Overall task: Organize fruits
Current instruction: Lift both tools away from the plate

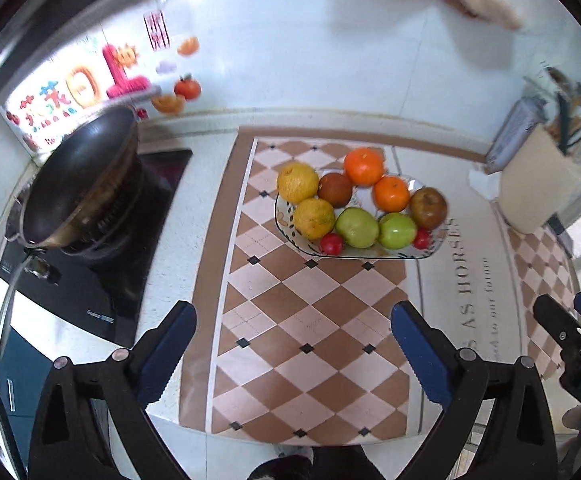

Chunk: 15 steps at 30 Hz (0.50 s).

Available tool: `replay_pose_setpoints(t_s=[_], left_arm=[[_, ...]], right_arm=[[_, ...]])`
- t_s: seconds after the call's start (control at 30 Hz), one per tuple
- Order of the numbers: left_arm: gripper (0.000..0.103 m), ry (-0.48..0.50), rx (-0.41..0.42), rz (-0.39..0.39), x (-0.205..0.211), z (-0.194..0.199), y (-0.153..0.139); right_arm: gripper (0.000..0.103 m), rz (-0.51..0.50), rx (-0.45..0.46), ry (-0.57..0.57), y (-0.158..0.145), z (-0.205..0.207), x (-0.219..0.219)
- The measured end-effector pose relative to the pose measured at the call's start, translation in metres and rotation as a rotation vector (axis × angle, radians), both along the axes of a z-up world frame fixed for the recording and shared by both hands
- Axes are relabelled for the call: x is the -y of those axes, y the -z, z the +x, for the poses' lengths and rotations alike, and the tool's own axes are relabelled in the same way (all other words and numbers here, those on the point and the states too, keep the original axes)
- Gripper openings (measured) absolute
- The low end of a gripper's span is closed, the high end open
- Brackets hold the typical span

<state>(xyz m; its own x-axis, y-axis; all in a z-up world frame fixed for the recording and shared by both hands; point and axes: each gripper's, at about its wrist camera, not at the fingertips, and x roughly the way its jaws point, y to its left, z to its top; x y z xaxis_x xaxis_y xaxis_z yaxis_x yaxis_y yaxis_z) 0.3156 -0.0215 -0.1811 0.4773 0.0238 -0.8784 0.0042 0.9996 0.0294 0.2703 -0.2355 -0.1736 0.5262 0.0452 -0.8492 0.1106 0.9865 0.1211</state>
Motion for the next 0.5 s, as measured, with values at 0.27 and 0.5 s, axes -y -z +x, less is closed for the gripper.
replay_pose_setpoints(t_s=[0.27, 0.5], left_arm=[[0.1, 0.052, 0.115, -0.025, -0.011, -0.068, -0.056], [0.1, 0.063, 0.162, -0.026, -0.021, -0.12, -0.089]], right_arm=[[0.099, 0.003, 0.11, 0.024, -0.064, -0.079, -0.013], [0.099, -0.015, 0.173, 0.001, -0.111, -0.141, -0.025]])
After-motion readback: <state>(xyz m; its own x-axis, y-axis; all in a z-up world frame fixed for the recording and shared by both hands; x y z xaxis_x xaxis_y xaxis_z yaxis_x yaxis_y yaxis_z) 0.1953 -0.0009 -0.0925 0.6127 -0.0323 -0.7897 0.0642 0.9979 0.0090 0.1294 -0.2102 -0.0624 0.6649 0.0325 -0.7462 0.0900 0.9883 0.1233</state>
